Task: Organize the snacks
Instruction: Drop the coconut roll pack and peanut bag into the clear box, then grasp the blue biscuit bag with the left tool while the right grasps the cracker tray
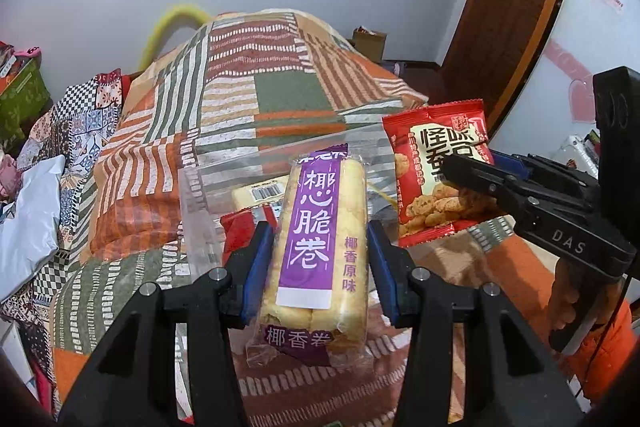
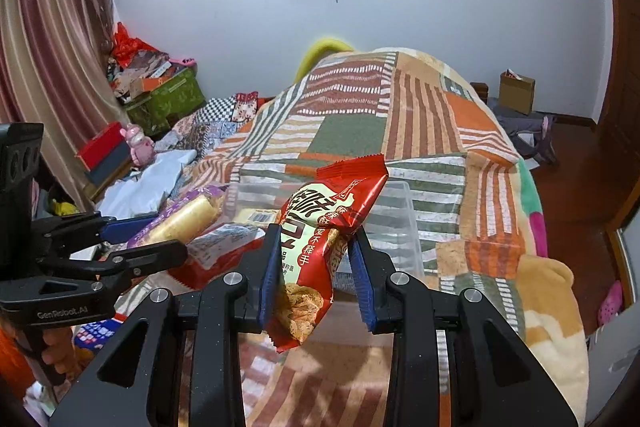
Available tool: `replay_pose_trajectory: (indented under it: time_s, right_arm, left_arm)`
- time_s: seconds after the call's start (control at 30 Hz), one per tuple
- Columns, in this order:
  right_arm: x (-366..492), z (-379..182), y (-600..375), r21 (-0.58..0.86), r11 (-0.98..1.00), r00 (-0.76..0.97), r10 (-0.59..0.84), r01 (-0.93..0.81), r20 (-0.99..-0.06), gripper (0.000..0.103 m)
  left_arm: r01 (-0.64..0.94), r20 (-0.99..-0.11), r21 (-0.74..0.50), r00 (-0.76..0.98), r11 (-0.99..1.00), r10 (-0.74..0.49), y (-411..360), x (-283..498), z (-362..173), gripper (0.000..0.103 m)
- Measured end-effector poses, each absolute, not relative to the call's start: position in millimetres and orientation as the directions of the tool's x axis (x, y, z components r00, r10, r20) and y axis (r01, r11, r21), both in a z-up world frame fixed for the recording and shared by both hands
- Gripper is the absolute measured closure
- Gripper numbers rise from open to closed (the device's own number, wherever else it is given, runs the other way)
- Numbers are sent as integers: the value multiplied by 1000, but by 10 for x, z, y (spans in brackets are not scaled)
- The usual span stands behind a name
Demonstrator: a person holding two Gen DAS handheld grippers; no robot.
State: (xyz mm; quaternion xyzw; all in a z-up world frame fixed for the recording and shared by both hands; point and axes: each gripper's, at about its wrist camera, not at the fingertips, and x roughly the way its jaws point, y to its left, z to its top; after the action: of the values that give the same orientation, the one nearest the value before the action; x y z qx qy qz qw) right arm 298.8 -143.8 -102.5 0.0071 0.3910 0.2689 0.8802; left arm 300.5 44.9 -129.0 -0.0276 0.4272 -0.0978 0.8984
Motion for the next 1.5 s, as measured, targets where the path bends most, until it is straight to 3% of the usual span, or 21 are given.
replay_pose_trajectory:
  time_s: [0.4, 0.57, 1.03, 1.5]
  right_arm:
    - [3113, -1283, -1297, 210, 856, 497, 455, -473, -739, 71]
    - [3087, -1254, -1324, 199, 861, 481, 437, -468, -760, 68]
    - [2609, -828, -1376, 202, 843, 507, 472, -498, -721, 59]
    - [2003, -910, -1233, 259, 803, 417, 520, -536, -745, 52]
  left_arm:
    - [149, -782, -107, 598, 983, -176, 379, 3158, -1463, 56]
    - [153, -773, -100, 611, 983, -174, 381, 3068, -1377, 48]
    - [131, -726, -83, 671, 988, -150, 482, 2454, -927, 37]
    - [84, -773, -64, 626, 994, -103, 713, 1695, -1096, 33]
